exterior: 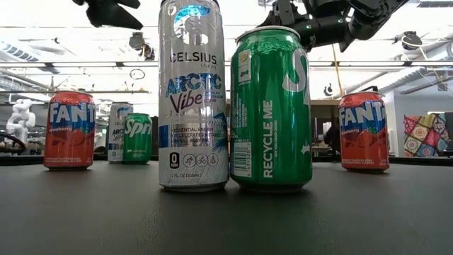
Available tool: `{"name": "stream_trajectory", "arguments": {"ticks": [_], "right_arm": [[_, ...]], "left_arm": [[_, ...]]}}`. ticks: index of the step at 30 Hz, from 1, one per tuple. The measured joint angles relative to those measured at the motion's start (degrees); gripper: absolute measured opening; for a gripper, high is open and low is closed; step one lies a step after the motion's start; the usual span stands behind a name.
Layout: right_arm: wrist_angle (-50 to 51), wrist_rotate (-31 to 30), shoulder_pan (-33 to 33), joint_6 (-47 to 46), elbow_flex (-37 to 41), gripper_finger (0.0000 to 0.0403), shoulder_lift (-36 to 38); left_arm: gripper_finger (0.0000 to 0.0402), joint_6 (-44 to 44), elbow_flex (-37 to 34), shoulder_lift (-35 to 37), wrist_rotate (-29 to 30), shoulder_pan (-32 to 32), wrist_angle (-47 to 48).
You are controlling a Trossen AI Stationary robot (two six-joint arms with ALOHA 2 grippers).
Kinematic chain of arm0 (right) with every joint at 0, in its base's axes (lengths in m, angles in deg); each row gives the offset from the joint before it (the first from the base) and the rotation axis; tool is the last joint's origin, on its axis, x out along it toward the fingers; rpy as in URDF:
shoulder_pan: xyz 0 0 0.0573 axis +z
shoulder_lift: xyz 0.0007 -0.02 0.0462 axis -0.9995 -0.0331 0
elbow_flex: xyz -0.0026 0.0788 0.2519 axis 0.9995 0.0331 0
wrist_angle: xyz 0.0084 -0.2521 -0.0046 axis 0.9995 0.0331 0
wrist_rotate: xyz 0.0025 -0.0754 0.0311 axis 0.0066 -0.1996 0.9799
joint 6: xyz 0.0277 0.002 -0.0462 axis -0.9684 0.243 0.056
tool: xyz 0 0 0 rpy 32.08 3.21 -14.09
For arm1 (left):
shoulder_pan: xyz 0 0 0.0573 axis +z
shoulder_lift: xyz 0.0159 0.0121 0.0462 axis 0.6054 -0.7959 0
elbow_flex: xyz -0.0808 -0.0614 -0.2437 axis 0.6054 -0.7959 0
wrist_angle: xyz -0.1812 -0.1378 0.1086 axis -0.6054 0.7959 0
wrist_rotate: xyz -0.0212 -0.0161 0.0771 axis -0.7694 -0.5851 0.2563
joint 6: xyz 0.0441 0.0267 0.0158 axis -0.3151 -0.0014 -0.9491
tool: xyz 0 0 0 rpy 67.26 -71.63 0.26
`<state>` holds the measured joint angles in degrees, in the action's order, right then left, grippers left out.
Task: Place canned beverage on shelf
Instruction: Put the blue soda can on the shelf aligned with the other blue soda cans
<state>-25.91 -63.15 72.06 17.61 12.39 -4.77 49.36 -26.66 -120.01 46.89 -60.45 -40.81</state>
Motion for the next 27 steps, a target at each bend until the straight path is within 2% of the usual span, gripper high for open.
{"name": "stream_trajectory", "arguments": {"ticks": [3,6,12,19,23,27], "right_arm": [[0.35,0.00,1.26,-1.12,0.00,0.0299,0.00],[-0.02,-0.40,3.46,-2.16,0.00,0.0299,0.00],[-1.68,-4.76,9.76,-2.97,0.00,0.0299,0.00],[-2.11,2.84,14.90,0.40,-0.02,0.0299,-0.65],[-2.28,2.95,16.03,3.97,-0.02,0.0299,-1.86],[-2.49,2.53,17.08,-0.15,-0.02,0.0299,-2.60]], "left_arm": [[0.0334,3.47,0.00,-2.78,6.72,-6.84,0.26],[0.0334,6.67,-0.02,-5.41,9.50,-11.19,0.27],[0.0334,10.31,-0.02,-9.18,9.96,-15.86,0.23],[0.0334,11.86,-0.04,-11.52,9.89,-19.06,0.20],[0.0334,10.22,-0.04,-12.38,9.88,-18.84,0.16],[0.0334,10.08,-0.04,-13.00,8.80,-18.68,-0.08]]}}
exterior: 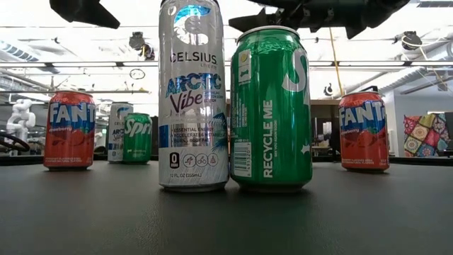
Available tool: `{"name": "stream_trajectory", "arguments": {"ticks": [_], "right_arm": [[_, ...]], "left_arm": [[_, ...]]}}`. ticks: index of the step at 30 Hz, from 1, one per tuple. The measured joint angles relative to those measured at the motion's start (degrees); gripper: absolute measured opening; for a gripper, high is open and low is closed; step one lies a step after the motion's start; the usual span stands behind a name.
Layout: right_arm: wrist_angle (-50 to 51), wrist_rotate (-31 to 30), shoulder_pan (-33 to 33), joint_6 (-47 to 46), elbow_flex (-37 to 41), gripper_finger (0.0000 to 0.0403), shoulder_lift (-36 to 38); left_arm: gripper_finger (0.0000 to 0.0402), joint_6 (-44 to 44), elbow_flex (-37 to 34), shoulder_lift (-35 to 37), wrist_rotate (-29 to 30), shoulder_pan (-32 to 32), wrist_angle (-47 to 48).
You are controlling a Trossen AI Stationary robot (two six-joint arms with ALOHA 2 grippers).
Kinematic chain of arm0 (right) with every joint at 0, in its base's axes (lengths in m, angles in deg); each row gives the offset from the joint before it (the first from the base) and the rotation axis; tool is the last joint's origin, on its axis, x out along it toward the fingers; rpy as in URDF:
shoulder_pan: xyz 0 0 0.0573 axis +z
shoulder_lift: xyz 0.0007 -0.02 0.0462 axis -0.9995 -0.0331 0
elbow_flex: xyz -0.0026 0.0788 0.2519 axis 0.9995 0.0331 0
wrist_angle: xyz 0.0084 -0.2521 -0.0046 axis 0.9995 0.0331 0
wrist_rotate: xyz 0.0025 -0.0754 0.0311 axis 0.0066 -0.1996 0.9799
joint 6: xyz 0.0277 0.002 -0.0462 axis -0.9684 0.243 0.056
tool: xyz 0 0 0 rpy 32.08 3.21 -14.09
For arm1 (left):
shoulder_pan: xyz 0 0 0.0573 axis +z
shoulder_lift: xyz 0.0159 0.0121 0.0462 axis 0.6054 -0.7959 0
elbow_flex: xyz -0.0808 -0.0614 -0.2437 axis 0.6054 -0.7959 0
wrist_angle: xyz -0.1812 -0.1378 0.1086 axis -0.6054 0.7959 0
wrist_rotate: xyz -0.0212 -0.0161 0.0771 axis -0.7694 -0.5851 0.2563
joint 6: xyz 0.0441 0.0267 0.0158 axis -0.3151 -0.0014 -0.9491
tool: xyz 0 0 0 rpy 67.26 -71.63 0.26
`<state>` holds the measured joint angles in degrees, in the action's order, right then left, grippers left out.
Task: Place canned beverage on shelf
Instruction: Put the blue soda can on the shelf aligned with the other blue soda cans
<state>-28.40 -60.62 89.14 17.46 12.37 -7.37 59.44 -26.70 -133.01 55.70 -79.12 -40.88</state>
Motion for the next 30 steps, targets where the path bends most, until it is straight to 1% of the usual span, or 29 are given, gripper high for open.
{"name": "stream_trajectory", "arguments": {"ticks": [2,5,9,13,17,20,24,27,30], "right_arm": [[-0.39,-1.95,1.04,-2.81,0.00,0.0299,-0.61],[-2.81,-6.89,4.17,-3.25,-0.38,0.0299,-3.03],[-2.53,-12.26,8.16,-2.85,-4.64,0.0299,-8.22],[-1.62,-12.98,9.94,-1.92,-10.62,0.0299,-13.75],[3.45,-11.09,10.82,-0.52,-18.90,0.0299,-19.46],[8.39,-9.83,11.72,1.31,-26.28,0.0299,-24.10],[15.01,-9.86,13.10,4.79,-36.32,0.0299,-30.27],[17.51,-9.86,13.98,6.71,-42.17,0.0299,-34.56],[17.70,-9.82,14.68,7.86,-46.58,0.0299,-38.60]], "left_arm": [[0.0334,-0.05,0.00,0.00,-0.59,0.00,0.25],[0.0334,-0.07,0.00,0.63,-0.67,0.00,0.98],[0.0334,0.63,0.00,1.45,-0.68,0.00,1.78],[0.0334,6.35,-0.04,2.07,-1.08,-0.52,2.33],[0.0334,12.84,1.03,2.55,-3.20,-1.63,8.98],[0.0334,16.73,2.90,2.68,-7.90,-2.74,16.08],[0.0334,21.08,4.88,2.72,-16.29,-3.92,23.86],[0.0334,26.51,5.41,2.71,-22.05,-4.04,29.12],[0.0334,31.28,5.42,2.67,-28.63,-4.04,32.02]]}}
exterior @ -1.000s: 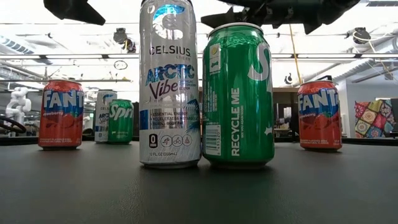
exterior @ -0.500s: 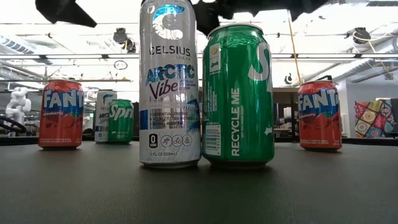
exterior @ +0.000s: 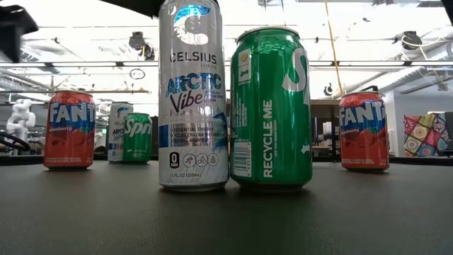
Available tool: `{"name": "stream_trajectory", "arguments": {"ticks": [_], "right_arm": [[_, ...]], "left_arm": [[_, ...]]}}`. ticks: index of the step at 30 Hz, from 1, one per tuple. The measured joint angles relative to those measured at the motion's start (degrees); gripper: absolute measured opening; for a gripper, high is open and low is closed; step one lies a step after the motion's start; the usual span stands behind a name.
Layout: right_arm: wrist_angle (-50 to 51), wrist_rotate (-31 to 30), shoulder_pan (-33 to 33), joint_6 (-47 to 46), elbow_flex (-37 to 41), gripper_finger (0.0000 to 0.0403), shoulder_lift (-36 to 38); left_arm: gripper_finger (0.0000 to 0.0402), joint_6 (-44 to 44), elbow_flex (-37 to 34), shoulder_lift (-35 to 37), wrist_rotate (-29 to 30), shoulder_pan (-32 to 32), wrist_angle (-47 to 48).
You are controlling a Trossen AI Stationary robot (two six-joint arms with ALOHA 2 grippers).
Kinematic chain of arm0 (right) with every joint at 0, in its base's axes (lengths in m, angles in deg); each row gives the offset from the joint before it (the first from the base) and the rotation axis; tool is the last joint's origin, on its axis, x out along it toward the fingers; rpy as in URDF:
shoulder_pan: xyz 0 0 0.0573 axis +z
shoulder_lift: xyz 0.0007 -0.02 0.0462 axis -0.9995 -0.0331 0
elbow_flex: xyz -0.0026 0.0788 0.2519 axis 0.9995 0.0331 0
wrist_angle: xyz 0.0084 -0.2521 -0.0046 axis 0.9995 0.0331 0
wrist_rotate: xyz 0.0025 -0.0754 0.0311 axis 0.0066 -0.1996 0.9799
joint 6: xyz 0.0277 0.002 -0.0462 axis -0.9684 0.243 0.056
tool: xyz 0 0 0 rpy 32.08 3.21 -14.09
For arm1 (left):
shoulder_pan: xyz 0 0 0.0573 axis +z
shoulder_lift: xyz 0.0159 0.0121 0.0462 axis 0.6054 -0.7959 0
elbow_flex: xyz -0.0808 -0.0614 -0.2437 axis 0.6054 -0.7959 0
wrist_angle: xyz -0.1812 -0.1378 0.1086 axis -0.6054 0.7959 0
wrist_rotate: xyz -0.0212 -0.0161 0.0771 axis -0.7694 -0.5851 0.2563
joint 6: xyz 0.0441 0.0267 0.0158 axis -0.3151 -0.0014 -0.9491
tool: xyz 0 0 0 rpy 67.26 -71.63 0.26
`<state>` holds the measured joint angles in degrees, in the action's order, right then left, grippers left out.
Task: Place canned beverage on shelf
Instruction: Put the blue soda can on the shelf aligned with the other blue soda cans
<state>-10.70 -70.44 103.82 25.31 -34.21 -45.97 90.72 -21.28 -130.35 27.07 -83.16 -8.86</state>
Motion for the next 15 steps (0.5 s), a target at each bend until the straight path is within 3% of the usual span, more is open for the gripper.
{"name": "stream_trajectory", "arguments": {"ticks": [5,15], "right_arm": [[0.17,0.01,0.45,2.40,-7.09,0.0299,-6.39],[8.31,0.01,0.22,6.52,-22.71,0.0299,-17.56]], "left_arm": [[0.0334,3.69,0.00,0.00,-5.54,0.00,0.39],[0.0334,3.40,0.00,-0.02,-6.10,0.00,0.33]]}}
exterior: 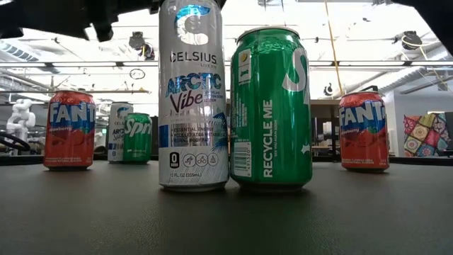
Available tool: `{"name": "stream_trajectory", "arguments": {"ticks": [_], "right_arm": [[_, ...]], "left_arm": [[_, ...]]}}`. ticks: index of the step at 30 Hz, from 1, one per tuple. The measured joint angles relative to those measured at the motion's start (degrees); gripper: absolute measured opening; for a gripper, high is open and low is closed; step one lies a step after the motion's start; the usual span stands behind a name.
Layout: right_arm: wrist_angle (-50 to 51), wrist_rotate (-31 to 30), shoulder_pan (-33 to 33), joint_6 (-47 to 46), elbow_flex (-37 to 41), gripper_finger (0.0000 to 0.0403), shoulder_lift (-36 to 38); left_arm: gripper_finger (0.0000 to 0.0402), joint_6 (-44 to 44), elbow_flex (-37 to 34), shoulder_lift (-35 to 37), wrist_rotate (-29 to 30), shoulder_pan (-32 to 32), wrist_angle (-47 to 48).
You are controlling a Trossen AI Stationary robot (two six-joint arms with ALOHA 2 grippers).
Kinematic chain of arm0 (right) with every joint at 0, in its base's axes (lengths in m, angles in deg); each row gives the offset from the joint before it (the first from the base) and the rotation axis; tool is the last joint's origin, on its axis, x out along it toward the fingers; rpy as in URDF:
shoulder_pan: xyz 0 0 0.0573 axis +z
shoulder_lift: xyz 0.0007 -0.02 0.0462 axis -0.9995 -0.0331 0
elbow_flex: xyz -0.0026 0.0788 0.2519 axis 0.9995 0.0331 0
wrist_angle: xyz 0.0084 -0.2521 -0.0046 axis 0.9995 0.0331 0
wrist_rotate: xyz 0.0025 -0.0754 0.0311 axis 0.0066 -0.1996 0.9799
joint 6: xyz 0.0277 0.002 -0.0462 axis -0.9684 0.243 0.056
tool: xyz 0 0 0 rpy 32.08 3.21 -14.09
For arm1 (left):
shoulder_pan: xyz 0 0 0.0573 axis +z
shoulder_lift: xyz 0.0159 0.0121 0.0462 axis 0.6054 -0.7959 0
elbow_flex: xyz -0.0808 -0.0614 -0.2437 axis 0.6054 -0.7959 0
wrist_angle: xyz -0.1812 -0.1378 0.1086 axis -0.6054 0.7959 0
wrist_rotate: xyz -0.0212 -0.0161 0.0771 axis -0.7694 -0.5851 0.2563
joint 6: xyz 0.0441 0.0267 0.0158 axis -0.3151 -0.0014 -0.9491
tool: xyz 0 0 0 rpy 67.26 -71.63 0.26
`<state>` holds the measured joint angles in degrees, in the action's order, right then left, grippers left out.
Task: Place canned beverage on shelf
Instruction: Put the blue soda can on the shelf aligned with the other blue soda cans
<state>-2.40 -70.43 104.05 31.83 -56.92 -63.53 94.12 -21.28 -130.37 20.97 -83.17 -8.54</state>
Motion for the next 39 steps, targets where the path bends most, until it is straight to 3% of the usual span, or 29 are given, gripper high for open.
{"name": "stream_trajectory", "arguments": {"ticks": [5,21,34,39], "right_arm": [[3.27,0.00,0.01,0.43,-5.07,0.0299,-3.20],[3.98,3.23,-0.28,-0.67,-5.42,0.0299,-3.23],[4.32,2.99,-0.26,-0.82,-5.42,0.0299,-3.21],[5.93,2.89,-0.24,-2.53,-5.42,0.0299,-3.05]], "left_arm": [[0.0334,-0.68,0.00,-0.01,0.00,0.00,-0.55],[0.0334,-2.76,0.07,-8.18,-1.75,0.02,-4.23],[0.0334,3.26,4.93,-8.17,-5.31,-1.04,5.43],[0.0334,4.64,8.00,-8.15,-1.27,-3.59,5.34]]}}
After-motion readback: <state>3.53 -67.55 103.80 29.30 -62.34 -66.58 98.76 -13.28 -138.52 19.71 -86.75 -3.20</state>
